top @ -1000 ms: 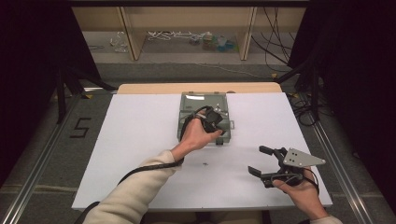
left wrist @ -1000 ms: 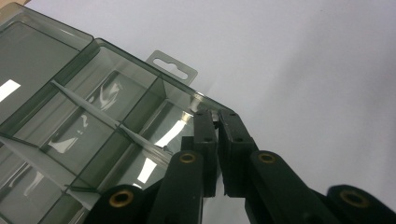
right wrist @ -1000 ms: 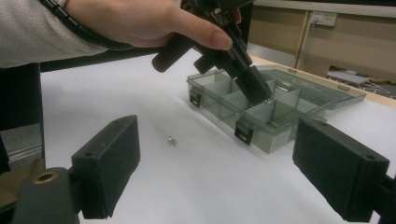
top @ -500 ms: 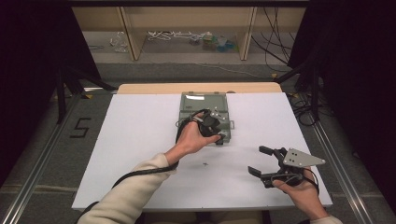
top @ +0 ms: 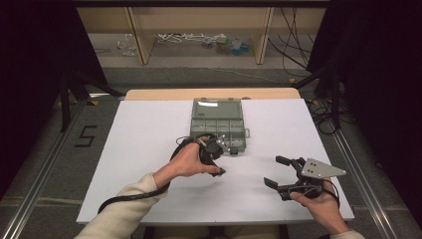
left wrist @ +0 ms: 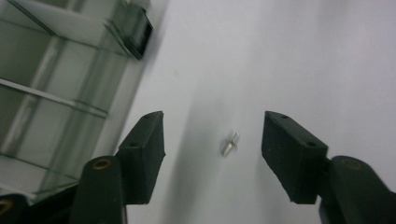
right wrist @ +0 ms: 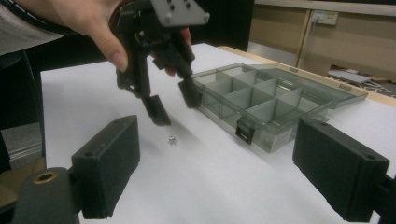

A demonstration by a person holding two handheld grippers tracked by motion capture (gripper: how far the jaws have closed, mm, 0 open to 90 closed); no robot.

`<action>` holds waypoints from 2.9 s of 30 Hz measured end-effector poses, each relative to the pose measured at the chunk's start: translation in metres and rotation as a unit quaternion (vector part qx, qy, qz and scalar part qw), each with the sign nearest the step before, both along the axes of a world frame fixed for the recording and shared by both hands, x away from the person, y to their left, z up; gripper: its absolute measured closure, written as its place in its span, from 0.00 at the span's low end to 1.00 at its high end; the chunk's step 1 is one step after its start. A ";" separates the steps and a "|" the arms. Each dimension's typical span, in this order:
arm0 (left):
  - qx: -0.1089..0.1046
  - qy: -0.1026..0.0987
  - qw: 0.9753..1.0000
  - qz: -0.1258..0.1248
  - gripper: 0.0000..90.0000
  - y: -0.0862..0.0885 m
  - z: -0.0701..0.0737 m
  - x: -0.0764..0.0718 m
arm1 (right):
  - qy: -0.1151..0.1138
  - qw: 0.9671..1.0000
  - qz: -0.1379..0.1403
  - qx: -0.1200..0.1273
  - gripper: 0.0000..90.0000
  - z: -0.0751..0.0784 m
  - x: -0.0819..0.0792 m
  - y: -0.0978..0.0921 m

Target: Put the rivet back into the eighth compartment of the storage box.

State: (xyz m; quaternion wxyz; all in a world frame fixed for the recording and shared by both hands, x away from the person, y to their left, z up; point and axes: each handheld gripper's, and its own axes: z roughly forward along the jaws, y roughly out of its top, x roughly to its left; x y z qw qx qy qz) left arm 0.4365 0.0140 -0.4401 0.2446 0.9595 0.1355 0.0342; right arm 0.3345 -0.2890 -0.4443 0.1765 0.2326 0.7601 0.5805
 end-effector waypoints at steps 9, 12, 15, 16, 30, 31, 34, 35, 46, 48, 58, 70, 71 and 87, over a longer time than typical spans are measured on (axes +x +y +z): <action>0.044 0.017 0.999 -0.022 0.56 -0.004 -0.006 -0.001 | 0.000 1.000 0.000 0.000 0.18 0.000 0.000 0.000; 0.051 0.020 0.998 -0.027 0.58 -0.008 -0.011 0.000 | -0.001 1.000 0.002 0.000 0.18 0.000 0.000 0.000; 0.056 0.023 0.998 -0.033 0.61 -0.012 -0.015 -0.002 | 0.000 1.000 0.000 0.000 0.18 0.000 0.000 0.000; 0.059 0.024 0.997 -0.037 0.62 -0.013 -0.016 -0.003 | -0.001 1.000 -0.001 0.000 0.18 0.000 0.000 0.000; 0.068 0.027 0.997 -0.041 0.73 -0.016 -0.021 -0.004 | 0.001 1.000 -0.002 -0.003 0.18 0.000 0.000 0.000; 0.068 0.029 0.996 -0.040 0.75 -0.016 -0.021 -0.005 | -0.001 1.000 -0.002 -0.003 0.18 0.000 0.000 0.000; 0.070 0.031 0.996 -0.040 0.83 -0.016 -0.021 -0.006 | -0.003 1.000 -0.002 -0.004 0.18 0.000 0.000 0.000; 0.072 0.033 0.996 -0.041 0.87 -0.016 -0.021 -0.006 | -0.003 1.000 -0.002 -0.004 0.18 0.000 0.000 0.000; 0.070 0.036 0.997 -0.026 0.92 -0.016 -0.021 -0.008 | -0.003 1.000 -0.006 -0.004 0.18 0.001 -0.001 0.000; 0.066 0.042 0.997 -0.022 0.92 -0.016 -0.021 -0.007 | 0.000 1.000 -0.007 -0.013 0.18 0.001 -0.001 -0.002; 0.062 0.050 0.997 -0.012 0.93 -0.014 -0.020 -0.006 | -0.004 1.000 -0.006 0.000 0.18 0.000 0.000 0.000; 0.050 0.041 0.998 -0.008 0.93 -0.011 -0.013 -0.005 | -0.002 1.000 -0.004 -0.004 0.18 0.001 0.000 0.000; 0.047 0.040 0.998 -0.007 0.93 -0.011 -0.013 -0.005 | -0.002 1.000 -0.004 -0.003 0.18 0.001 0.000 0.000; -0.001 0.022 1.000 0.021 0.93 -0.005 0.005 -0.004 | 0.006 1.000 -0.006 -0.001 0.18 0.001 -0.001 -0.001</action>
